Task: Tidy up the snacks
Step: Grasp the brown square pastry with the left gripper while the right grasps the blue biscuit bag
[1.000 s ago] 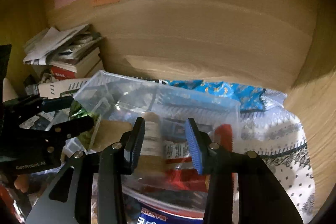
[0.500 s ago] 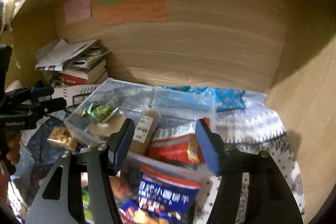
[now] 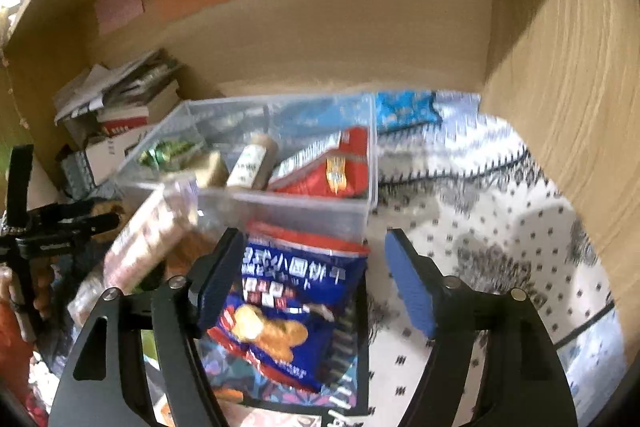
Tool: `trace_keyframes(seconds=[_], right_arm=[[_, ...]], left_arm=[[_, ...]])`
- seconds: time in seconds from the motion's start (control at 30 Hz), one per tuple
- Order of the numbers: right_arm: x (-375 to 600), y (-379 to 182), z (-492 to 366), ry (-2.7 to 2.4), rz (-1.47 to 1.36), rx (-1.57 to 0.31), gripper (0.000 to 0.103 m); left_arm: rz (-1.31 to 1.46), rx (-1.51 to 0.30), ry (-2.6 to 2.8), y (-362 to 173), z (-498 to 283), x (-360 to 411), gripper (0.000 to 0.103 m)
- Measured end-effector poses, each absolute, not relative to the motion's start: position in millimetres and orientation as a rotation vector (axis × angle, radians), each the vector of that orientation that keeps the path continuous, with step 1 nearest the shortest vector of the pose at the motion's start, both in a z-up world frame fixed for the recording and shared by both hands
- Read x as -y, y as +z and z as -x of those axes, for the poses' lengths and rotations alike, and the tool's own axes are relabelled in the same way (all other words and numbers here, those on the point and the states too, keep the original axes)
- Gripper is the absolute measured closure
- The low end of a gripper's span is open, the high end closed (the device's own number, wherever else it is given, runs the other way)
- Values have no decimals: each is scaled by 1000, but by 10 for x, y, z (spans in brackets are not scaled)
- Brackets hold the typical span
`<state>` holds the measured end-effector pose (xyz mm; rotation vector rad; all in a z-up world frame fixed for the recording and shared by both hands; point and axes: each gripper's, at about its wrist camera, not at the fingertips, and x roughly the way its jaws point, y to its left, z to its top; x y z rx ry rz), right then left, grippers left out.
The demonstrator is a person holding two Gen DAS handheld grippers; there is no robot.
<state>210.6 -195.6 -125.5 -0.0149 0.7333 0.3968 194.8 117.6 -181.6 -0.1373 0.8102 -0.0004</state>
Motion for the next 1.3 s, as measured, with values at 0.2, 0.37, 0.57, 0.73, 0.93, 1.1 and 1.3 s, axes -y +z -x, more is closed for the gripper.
trace_keyframes(seconds=[0.2, 0.37, 0.57, 0.73, 0.93, 1.1, 1.3], right_arm=[[1860, -1449, -2092, 403, 21, -785, 26], [1816, -1565, -2113, 415, 13, -827, 23], [1785, -1617, -2122, 426, 6, -851, 22], [1794, -1631, -2114, 434, -14, -847, 25], [1818, -1615, -2065, 464, -25, -838, 46], [1889, -1608, -2034, 440, -44, -822, 50], [2015, -1520, -1941, 418, -68, -793, 51]], left_arm=[[178, -835, -8, -1865, -2083, -1139, 8], [223, -854, -16, -1919, -2160, -1167, 6], [146, -888, -19, -1970, -2237, -1021, 7], [150, -869, -7, -1949, -2219, -1030, 21], [150, -834, 25, -1882, -2072, -1094, 25], [141, -772, 38, -1677, -1852, -1083, 25], [127, -700, 36, -1369, -1678, -1042, 25]])
